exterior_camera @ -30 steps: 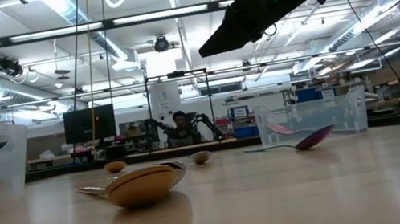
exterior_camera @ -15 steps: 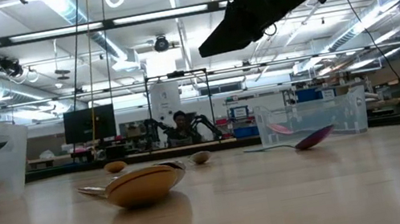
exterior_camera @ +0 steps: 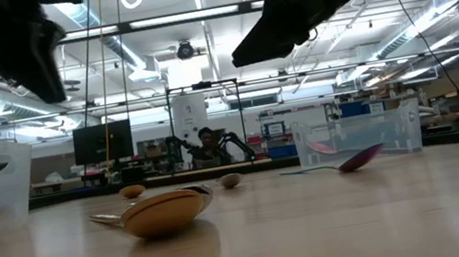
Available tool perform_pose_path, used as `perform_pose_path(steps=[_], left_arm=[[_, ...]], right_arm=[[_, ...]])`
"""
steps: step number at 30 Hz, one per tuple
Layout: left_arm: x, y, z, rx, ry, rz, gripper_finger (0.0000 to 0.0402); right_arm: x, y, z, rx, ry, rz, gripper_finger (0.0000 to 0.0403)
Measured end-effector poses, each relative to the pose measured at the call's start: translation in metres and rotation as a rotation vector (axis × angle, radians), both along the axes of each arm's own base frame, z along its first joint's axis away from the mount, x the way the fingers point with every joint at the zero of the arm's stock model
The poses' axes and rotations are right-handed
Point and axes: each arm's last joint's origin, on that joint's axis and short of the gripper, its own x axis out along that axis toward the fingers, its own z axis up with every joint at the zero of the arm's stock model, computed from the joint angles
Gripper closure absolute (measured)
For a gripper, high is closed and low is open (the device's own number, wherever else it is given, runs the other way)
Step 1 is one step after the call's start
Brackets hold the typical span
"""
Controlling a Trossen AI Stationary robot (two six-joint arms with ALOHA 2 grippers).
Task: Sort silverware by color (type)
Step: Put the purple spoon into the black bin
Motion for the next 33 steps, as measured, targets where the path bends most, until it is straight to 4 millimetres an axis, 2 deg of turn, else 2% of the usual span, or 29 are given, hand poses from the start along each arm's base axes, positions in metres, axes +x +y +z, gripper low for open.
perform_pose_path(steps=[12, 19, 23, 27, 33], left_arm=[[0.039, 0.046, 0.007, 0.166, -0.051, -0.275, 0.0285], [0.056, 0.075, 0.014, 0.245, -0.089, -0.402, 0.0285], [0.062, 0.092, 0.017, 0.23, -0.14, -0.409, 0.0285], [0.065, 0.106, 0.019, 0.23, -0.172, -0.364, 0.0285], [0.066, 0.115, 0.02, 0.235, -0.182, -0.329, 0.0285]], right_arm=[[-0.008, 0.013, -0.013, 0.072, 0.148, -0.127, 0.0206], [-0.012, 0.022, -0.017, 0.108, 0.189, -0.151, 0.0206], [-0.014, 0.028, -0.019, 0.047, 0.215, -0.165, 0.0206], [-0.018, 0.036, -0.027, -0.061, 0.172, -0.092, 0.0206], [-0.027, 0.04, -0.041, -0.138, 0.08, -0.052, 0.0206]])
